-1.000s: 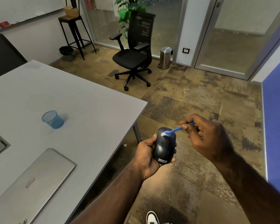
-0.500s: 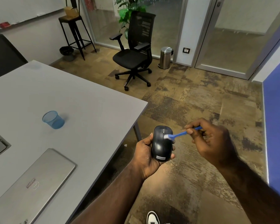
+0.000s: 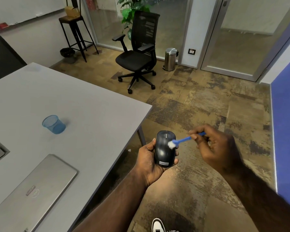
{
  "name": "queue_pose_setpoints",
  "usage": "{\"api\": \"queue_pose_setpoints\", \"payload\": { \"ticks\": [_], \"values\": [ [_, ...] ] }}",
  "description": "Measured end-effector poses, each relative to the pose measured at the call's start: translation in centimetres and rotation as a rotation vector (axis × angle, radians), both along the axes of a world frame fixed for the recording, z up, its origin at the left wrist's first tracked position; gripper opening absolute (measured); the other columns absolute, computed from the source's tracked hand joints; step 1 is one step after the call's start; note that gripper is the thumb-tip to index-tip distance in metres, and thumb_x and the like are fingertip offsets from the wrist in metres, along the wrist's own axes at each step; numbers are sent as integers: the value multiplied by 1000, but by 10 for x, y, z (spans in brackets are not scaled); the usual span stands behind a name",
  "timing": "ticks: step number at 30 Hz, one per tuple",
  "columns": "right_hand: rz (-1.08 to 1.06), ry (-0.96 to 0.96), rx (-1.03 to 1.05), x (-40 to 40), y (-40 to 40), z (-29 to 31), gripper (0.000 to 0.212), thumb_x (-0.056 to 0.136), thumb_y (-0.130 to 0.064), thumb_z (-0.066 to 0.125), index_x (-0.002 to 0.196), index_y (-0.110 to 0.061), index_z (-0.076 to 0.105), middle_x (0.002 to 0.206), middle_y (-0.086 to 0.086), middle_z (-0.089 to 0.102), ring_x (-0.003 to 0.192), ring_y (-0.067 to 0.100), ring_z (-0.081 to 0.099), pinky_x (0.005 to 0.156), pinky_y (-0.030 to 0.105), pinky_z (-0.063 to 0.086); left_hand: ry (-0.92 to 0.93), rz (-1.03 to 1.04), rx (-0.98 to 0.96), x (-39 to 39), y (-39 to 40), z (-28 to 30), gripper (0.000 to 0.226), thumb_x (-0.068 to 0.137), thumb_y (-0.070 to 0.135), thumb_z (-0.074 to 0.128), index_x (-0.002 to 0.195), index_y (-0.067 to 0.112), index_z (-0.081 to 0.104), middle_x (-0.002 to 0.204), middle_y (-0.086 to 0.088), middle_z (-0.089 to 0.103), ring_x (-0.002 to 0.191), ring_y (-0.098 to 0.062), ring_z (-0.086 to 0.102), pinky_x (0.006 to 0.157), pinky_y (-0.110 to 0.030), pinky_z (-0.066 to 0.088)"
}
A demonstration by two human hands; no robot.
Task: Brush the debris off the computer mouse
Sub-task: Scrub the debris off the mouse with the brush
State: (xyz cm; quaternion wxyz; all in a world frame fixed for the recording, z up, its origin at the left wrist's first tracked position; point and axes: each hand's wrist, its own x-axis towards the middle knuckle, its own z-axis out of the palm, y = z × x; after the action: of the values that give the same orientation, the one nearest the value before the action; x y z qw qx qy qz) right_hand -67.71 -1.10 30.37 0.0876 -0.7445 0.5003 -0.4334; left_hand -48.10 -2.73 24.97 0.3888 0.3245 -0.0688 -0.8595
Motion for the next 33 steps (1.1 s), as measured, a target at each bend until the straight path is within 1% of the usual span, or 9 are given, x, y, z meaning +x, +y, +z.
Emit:
{"api": "queue_pose_setpoints", "payload": {
  "ticks": [3,8,12,14,17,21,24,29,33],
  "values": [
    [-138,-21,-7,-4,-6,0,11,95,-31,57,98,-26,66,64,-12,63,48,11,61,39,33,49,48,-22,-26,1,1,0,59,99,39,28,122,-3,63,104,-23,63,81,-32,62,63,-39,55],
    [56,-80,-15,0,-1,1,10,92,-28,57,94,-24,66,83,-30,63,67,-5,64,54,19,52,66,1,-20,3,-1,-1,57,98,37,31,108,-2,71,96,-25,65,74,-34,62,59,-37,54],
    [-87,-54,-24,-4,-6,-1,16,94,-34,54,97,-24,66,71,-10,68,54,9,64,43,33,52,105,-10,-39,5,0,-3,59,99,37,27,120,-4,64,101,-23,63,77,-32,61,61,-37,54],
    [-71,-71,-31,-3,-7,-1,14,94,-33,54,98,-25,66,75,-9,70,56,9,66,44,33,53,120,-17,-45,5,0,-2,59,99,38,28,122,-4,62,102,-23,62,78,-31,62,62,-37,54],
    [79,-117,-17,-1,-4,1,9,92,-26,58,95,-22,66,87,-25,66,67,-4,67,52,21,55,127,-5,-28,5,-1,0,54,98,37,34,115,-3,66,100,-24,63,75,-34,62,59,-38,54],
    [92,-114,-3,1,-4,2,9,91,-24,58,95,-20,66,89,-26,65,70,-8,66,57,11,51,105,28,3,5,-1,-1,50,97,36,38,116,-2,65,101,-24,65,74,-36,63,58,-40,55],
    [18,-101,-33,2,-4,1,12,92,-27,56,96,-20,66,86,-22,65,67,-9,64,53,14,51,133,26,1,4,-2,2,54,93,37,39,114,-5,67,102,-26,64,78,-36,64,62,-40,56],
    [224,9,26,8,7,-3,9,90,-26,59,93,-21,67,83,-16,69,69,0,65,53,30,53,153,67,58,4,-4,1,59,96,40,37,110,-8,69,101,-26,67,78,-36,67,65,-43,58],
    [92,-17,-18,10,4,-3,14,91,-25,58,95,-18,69,85,-24,66,67,-2,63,53,26,53,69,106,86,1,-4,2,59,99,42,34,121,-6,60,105,-28,67,83,-40,68,67,-49,59]
  ]
}}
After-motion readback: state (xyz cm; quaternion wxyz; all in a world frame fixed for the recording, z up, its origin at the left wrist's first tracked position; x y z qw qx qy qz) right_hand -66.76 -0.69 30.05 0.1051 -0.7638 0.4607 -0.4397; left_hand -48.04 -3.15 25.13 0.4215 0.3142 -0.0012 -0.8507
